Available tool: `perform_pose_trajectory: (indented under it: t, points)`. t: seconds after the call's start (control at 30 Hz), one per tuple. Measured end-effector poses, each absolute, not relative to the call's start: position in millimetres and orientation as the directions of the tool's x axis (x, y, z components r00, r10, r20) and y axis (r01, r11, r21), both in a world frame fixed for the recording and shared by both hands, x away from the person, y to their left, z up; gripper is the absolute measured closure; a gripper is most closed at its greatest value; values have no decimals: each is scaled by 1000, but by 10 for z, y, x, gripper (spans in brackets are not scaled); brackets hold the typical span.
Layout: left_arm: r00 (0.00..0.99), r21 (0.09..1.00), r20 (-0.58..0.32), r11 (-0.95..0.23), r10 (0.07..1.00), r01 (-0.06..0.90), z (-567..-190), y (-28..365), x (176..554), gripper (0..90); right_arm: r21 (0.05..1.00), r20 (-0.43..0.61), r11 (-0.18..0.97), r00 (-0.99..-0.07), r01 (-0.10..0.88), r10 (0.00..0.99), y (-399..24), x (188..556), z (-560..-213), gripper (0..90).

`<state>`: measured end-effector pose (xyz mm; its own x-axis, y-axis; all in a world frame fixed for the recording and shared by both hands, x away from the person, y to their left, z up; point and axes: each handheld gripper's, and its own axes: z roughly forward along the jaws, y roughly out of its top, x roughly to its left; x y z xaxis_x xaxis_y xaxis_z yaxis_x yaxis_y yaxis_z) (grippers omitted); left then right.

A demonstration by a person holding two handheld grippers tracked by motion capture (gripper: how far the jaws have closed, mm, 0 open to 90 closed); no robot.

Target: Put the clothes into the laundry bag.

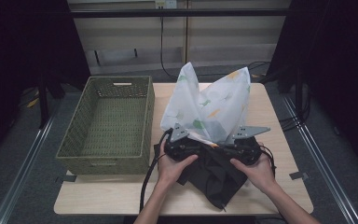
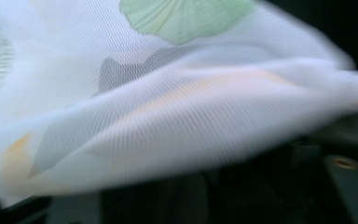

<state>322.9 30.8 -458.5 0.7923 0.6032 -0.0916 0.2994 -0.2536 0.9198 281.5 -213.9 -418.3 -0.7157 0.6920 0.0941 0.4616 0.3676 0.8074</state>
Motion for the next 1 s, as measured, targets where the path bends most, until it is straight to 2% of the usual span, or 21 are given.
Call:
perform_pose_trajectory:
  t: [0.07,0.1,0.13,0.27,0.4,0.5,0.53,0.6,0.77,0.9,0.93,1.0]
  points:
    - [796,933,-50,-257,603,253,-4513,449,3002,267,812,97,355,-707,462,700,-2155,2836,-4161,892]
    - [796,933,-50,-257,603,253,-4513,449,3002,258,816,97,349,-704,461,704,-2157,2839,-4157,892]
    - [798,943,-26,-250,602,219,-4506,495,2919,258,816,97,349,-704,461,704,-2157,2839,-4157,892]
    - [819,950,-35,-235,572,205,-4530,637,2731,266,823,93,341,-701,454,707,-2156,2843,-4137,890]
    - [807,928,-50,-272,589,256,-4687,597,2834,208,834,89,330,-698,442,711,-2140,2871,-4079,889]
    - [830,931,-43,-278,557,235,-4806,496,2904,155,837,86,330,-702,436,707,-2118,2881,-4038,888]
    - [845,920,-47,-307,533,244,-4839,468,2927,105,839,88,329,-705,433,704,-2114,2888,-4033,888]
    - [849,901,-15,-361,529,241,-4896,415,2921,61,837,88,333,-708,434,701,-2106,2900,-4039,888]
    - [872,888,-6,-399,489,230,-4942,396,2923,47,834,91,336,-709,438,700,-2102,2902,-4058,888]
    - [870,840,95,-508,484,191,-5026,300,2884,52,833,94,335,-709,441,699,-2094,2907,-4056,888]
    - [861,831,122,-525,494,184,-5033,287,2869,65,832,90,338,-708,440,701,-2090,2908,-4054,888]
    - [838,819,167,-546,520,175,-5015,275,2856,181,833,94,336,-711,440,697,-2079,2906,-4048,889]
